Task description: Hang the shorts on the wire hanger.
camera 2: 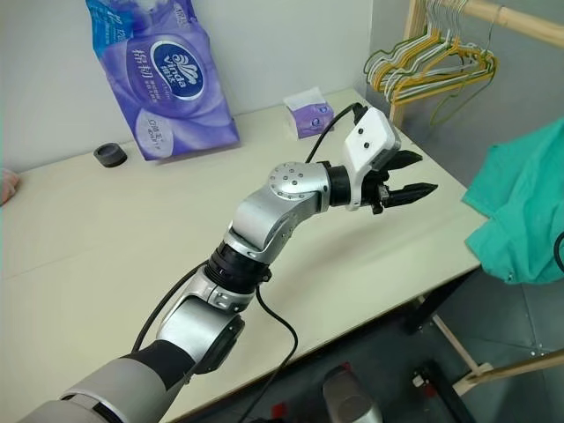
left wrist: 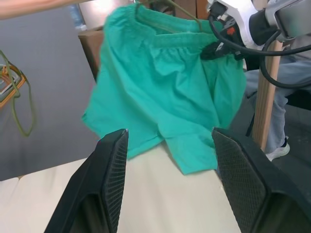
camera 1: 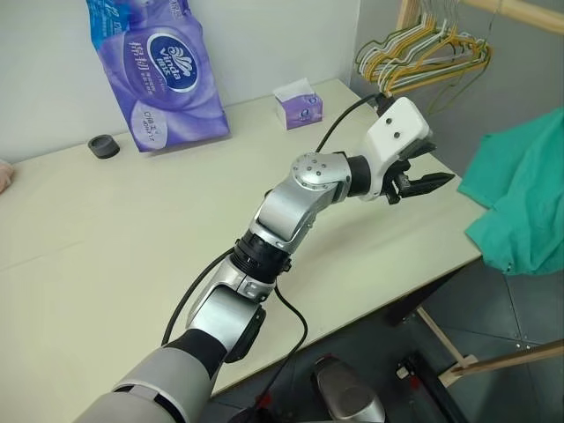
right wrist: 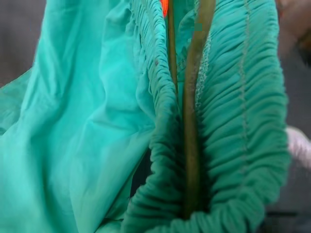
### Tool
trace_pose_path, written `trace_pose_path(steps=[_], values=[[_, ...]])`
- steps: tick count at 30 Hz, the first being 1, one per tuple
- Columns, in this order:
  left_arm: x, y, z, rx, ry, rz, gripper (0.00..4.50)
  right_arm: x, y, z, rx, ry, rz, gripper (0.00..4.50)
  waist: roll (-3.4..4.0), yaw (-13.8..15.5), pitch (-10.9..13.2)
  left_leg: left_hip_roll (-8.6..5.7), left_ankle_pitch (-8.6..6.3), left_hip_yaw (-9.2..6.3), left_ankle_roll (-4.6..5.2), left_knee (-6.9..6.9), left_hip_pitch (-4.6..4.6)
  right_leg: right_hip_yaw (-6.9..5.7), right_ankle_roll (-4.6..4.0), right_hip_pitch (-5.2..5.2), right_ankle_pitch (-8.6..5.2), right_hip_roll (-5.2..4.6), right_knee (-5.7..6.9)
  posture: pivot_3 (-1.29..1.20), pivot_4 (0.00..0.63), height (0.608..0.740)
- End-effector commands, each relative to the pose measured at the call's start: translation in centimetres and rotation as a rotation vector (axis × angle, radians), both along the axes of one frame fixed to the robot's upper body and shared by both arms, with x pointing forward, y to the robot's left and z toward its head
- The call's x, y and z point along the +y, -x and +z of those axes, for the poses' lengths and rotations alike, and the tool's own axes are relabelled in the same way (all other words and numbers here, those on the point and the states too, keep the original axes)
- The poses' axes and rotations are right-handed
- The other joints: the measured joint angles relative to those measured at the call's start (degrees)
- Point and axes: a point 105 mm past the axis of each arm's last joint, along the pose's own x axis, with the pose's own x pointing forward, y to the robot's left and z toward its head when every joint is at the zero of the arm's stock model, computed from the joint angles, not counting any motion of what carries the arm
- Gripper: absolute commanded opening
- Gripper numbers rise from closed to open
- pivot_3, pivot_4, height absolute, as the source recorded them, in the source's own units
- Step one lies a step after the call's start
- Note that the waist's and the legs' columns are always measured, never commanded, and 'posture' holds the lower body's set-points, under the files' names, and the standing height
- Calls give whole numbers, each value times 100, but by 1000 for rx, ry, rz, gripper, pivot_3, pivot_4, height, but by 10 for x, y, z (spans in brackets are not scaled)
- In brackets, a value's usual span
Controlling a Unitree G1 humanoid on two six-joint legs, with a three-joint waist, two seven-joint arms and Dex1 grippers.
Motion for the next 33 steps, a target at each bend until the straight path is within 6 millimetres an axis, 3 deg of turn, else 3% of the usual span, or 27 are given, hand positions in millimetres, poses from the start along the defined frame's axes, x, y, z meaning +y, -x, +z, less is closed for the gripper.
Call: trace_pose_path(steps=[1, 6, 12, 20, 26, 33], values=[[-5, 6, 18, -54, 38, -30, 2881, -9, 13, 19, -60, -21, -58, 0, 3, -1, 8, -4, -1, 7, 1, 1, 2, 1, 11, 0, 2, -3, -1, -513, 187, 740], [-14, 10, 23, -58, 46, -57, 2881, -10, 17, 4, -41, -137, -89, 0, 3, -14, 12, -9, -4, 30, 7, 7, 0, 19, 44, 3, 18, -10, -31, -517, 191, 740], [-23, 11, 35, -9, 69, -106, 2881, -10, 12, 6, -42, -202, -84, 0, 5, -42, 16, -10, -19, 59, 34, 6, -2, 49, 74, 13, 37, -11, -78, -521, 195, 740], [-31, 11, 47, 63, 85, -151, 2881, 6, 1, 9, -96, -296, -35, 0, 6, -68, 26, -10, -44, 136, 75, 4, 1, 128, 102, 2, 44, -10, -105, -524, 196, 740], [-35, 13, 48, 62, 71, -178, 2925, 11, 2, 18, -168, -362, -56, 1825, 12, -134, 29, -12, -50, 153, 83, 4, -3, 149, 131, 3, 59, -15, -135, -536, 193, 740], [-38, 16, 45, 53, 55, -201, 2925, 16, 6, 45, -275, -328, -76, 4244, 27, -186, 33, -11, -62, 161, 104, 2, -4, 158, 134, 3, 61, -15, -148, -551, 186, 740]])
